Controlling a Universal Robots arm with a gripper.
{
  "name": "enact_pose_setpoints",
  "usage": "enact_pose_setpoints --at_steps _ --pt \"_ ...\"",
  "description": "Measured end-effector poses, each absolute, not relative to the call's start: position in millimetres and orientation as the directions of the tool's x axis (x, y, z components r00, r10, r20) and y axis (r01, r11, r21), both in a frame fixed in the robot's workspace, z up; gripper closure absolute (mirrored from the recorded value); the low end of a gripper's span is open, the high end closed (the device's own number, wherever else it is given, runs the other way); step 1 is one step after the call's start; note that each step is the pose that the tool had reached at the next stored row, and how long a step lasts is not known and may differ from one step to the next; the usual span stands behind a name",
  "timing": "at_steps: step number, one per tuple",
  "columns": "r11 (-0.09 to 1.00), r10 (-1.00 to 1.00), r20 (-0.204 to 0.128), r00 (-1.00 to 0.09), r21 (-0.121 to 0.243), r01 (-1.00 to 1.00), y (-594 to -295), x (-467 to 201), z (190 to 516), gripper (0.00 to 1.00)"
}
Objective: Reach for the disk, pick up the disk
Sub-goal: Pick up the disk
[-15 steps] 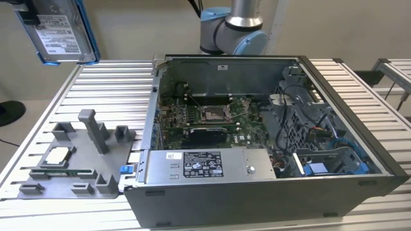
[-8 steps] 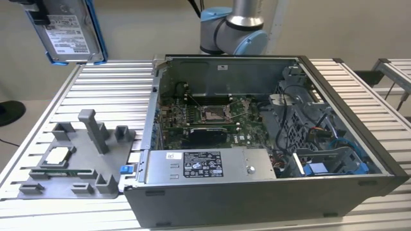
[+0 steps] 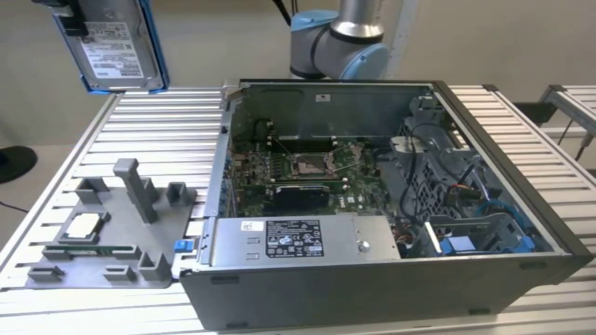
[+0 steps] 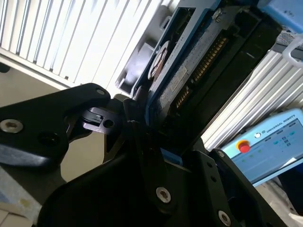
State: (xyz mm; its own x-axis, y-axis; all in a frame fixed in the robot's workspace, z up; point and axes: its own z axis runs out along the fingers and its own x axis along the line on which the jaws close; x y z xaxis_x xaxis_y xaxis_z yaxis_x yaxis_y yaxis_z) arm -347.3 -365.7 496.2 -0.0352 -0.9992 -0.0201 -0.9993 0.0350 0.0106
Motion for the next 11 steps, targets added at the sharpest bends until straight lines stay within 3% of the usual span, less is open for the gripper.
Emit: enact_pose_setpoints --at_steps 11 --pt "0.035 -0.999 -0.02 -0.035 0.011 -0.999 -365.6 -323.4 496.2 1.0"
